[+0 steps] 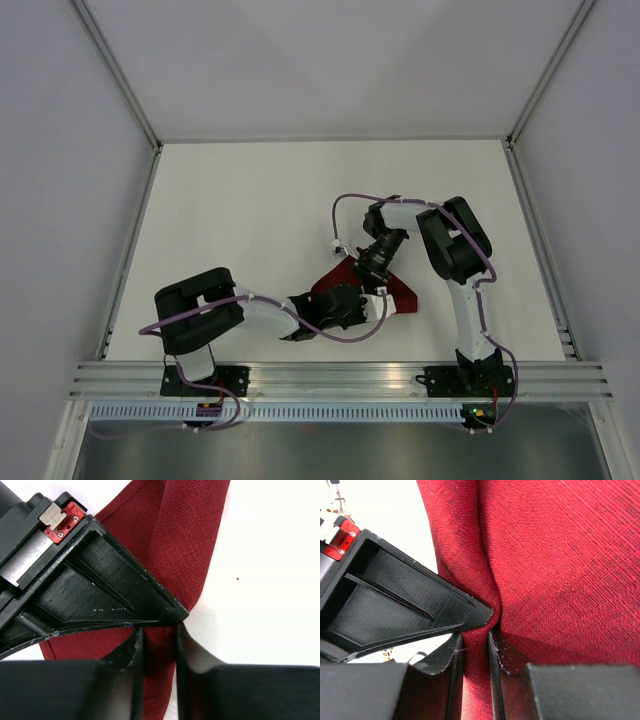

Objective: Fold the napkin, place the utensils inside, and roll it up
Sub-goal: Roll the napkin with the utensil

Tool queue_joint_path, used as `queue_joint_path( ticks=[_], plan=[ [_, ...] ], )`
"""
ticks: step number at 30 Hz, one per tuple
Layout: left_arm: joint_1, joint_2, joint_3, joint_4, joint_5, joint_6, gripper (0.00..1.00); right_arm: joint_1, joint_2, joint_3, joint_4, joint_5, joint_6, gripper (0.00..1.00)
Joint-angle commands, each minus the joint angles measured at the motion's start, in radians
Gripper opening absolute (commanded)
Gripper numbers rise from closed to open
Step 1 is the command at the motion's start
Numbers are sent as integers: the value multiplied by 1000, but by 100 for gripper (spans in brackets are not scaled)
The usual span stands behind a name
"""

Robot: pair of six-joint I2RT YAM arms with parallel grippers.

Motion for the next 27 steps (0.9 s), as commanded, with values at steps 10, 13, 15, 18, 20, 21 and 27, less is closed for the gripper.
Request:
queue_joint_path(
  ticks=[10,13,15,18,20,21,27],
  plan=[
    [57,61,-6,-83,174,-143,2,9,-19,-27,206,152,-50,47],
    [84,62,-9,-88,231,-161,2,-11,-61,-18,185,122,-51,52],
    [100,70,-5,-98,266,-172,2,-30,-91,-5,163,105,-58,54],
    [112,79,-3,-105,291,-176,2,-59,-126,7,136,85,-67,55],
    [123,82,-1,-108,306,-181,2,-83,-143,13,124,71,-74,55],
    [129,81,-1,-108,326,-182,2,-90,-161,15,122,66,-77,56],
    [173,91,14,-131,404,-199,2,-149,-232,28,76,45,-119,58]
  ],
)
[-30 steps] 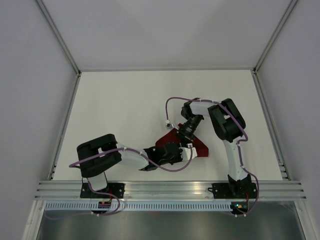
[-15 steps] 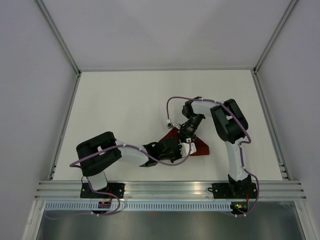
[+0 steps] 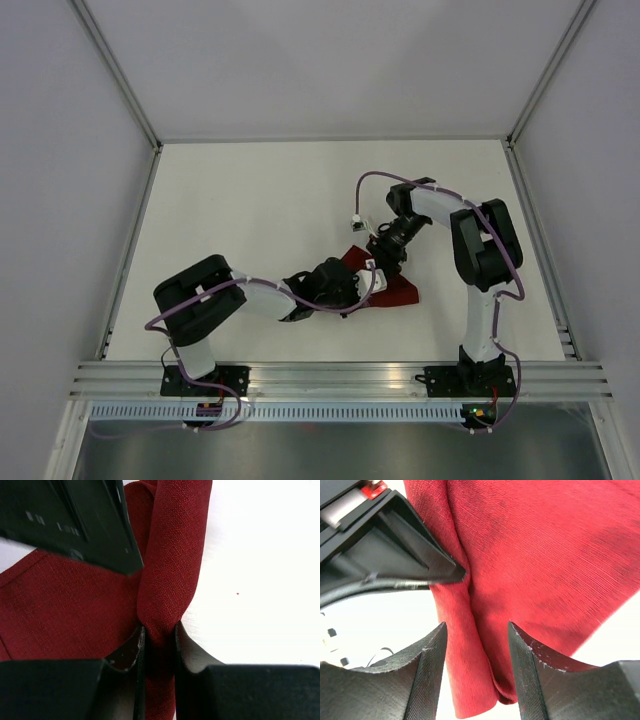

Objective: Fold the napkin, place the utensils inside, and roll it up
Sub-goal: Roll the napkin with the utensil

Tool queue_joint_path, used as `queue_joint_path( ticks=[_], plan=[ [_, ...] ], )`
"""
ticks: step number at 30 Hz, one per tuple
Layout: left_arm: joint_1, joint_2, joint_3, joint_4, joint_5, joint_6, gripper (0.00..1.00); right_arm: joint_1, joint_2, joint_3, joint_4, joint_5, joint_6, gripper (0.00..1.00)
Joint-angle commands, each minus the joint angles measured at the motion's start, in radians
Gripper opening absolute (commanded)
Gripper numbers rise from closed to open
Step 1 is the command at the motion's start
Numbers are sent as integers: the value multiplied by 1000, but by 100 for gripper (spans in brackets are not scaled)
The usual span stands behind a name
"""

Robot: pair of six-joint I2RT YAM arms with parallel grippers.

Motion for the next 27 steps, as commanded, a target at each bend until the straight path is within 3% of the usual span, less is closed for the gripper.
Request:
queue_joint_path(
  ticks=[1,4,9,16,21,27],
  plan=[
    [38,74,-10,-153,121,-67,2,-27,-86,33,-1,-18,-67,58],
    [69,91,10,-179,208,-91,2,-69,-155,13,19,-28,-80,58],
    [151,148,55,-201,396,-144,2,-123,-365,-143,209,2,-52,57],
    [222,256,193,-380,573,-148,2,-121,-668,-502,560,87,-35,59],
    [257,304,291,-497,648,-157,2,-71,-789,-665,739,119,-23,58],
    [294,353,386,-595,681,-190,2,120,-935,-837,945,294,41,60]
  ],
)
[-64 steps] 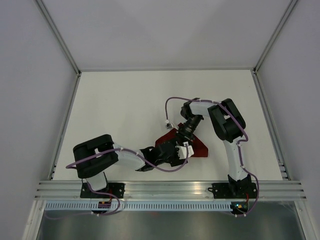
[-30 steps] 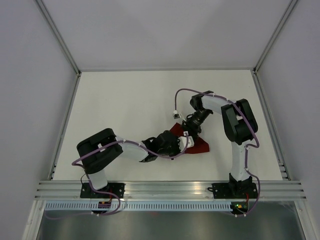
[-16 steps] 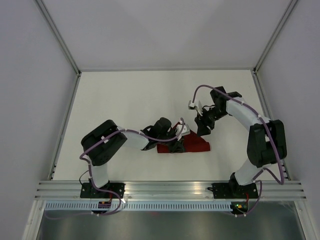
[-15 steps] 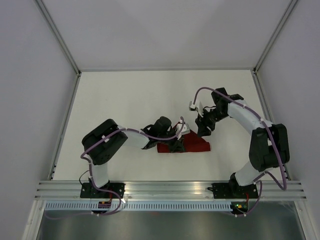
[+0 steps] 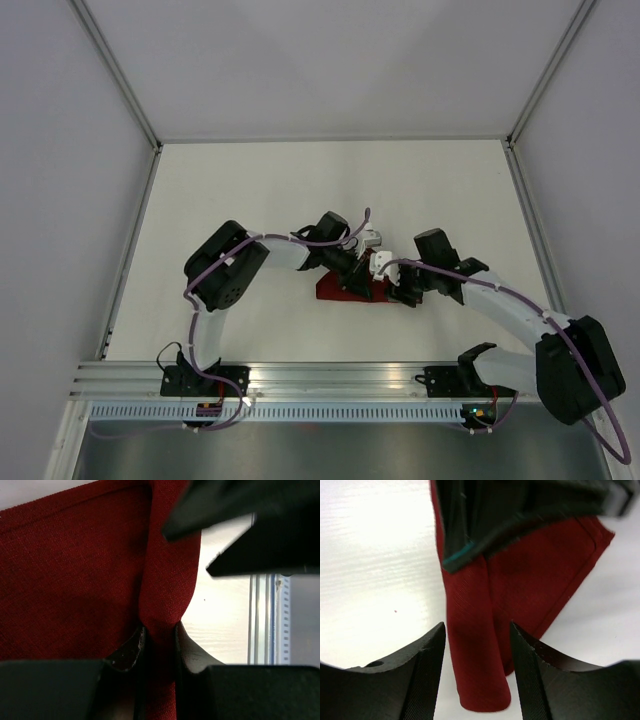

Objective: Fold the napkin, place the utensils inside, and roll it up
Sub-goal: Roll the napkin with the utensil

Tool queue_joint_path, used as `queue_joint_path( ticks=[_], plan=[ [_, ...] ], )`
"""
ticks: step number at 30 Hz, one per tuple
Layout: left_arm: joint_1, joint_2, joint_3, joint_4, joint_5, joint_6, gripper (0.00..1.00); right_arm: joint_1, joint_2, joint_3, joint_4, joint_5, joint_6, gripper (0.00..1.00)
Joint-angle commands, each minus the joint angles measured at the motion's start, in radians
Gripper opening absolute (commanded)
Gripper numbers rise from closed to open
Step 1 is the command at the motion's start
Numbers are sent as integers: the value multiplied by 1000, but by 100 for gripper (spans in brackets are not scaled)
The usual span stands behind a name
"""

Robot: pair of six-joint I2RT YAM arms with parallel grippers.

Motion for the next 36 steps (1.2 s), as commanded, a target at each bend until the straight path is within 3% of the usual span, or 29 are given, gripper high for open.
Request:
queue_joint_path(
  ticks=[1,4,18,21,24,25,29,36],
  plan=[
    [15,85,8,-223,-30,-42,2,103,-75,-59,210,96,51,60],
    [13,103,31,-234,-35,-67,2,186,-78,-74,247,133,69,60],
    [15,140,82,-265,-35,-117,3,304,12,-165,374,266,66,57],
    [13,128,80,-266,-22,-114,9,308,34,-174,394,282,68,54],
    [15,105,79,-266,4,-113,25,308,57,-173,392,286,71,45],
    [15,105,79,-266,4,-114,25,306,61,-173,388,286,68,45],
    [16,62,76,-266,-1,-111,42,308,74,-166,359,283,60,26],
    [27,-25,84,-266,-36,-125,56,308,110,-120,256,237,42,17]
  ],
)
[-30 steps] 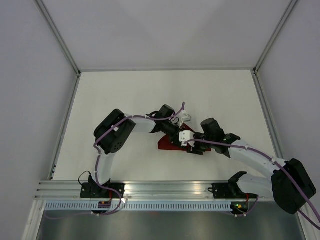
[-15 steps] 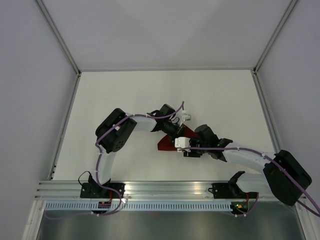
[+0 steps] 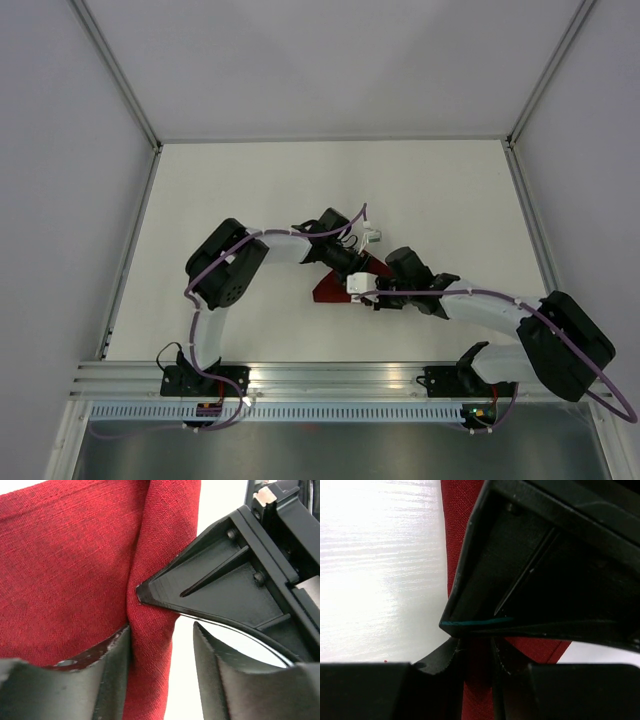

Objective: Fold the napkin, place the utensils inside, and roll it up
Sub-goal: Roll the napkin with the utensil

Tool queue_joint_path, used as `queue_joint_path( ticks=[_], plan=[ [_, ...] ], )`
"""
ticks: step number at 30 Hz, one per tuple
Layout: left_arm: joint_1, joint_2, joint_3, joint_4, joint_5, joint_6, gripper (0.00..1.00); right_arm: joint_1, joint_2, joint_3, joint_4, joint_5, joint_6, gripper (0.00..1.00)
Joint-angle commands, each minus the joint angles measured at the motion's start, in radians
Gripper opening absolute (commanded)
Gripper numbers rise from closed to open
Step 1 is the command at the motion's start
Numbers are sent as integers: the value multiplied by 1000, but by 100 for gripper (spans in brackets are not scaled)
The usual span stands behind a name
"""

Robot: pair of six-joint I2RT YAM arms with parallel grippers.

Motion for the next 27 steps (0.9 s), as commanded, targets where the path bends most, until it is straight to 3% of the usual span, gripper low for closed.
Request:
queue_joint_path(
  ticks=[1,8,12,14,16,22,24,25,27],
  plan=[
    [10,-72,-16,-71,-97,-10,57,5,37,23,-106,-27,-10,17],
    [110,-182,-40,-40,-180,-47,57,0,105,82,-190,-87,-9,14],
    [203,-290,-123,91,-145,-152,57,-17,150,126,-238,-134,-21,13],
    [275,-342,-217,283,-96,-232,57,-43,182,163,-282,-180,-35,12],
    [324,-366,-260,346,-105,-281,47,-78,228,198,-345,-216,-58,12],
    [291,-563,-425,447,-333,-222,43,-158,389,361,-549,-312,-122,13],
    [219,-656,-482,437,-482,-130,47,-176,453,427,-630,-332,-150,13],
    [187,-687,-498,429,-543,-96,55,-181,475,448,-650,-343,-155,13],
    [101,-739,-563,454,-695,-21,56,-190,539,506,-699,-349,-155,13]
  ],
)
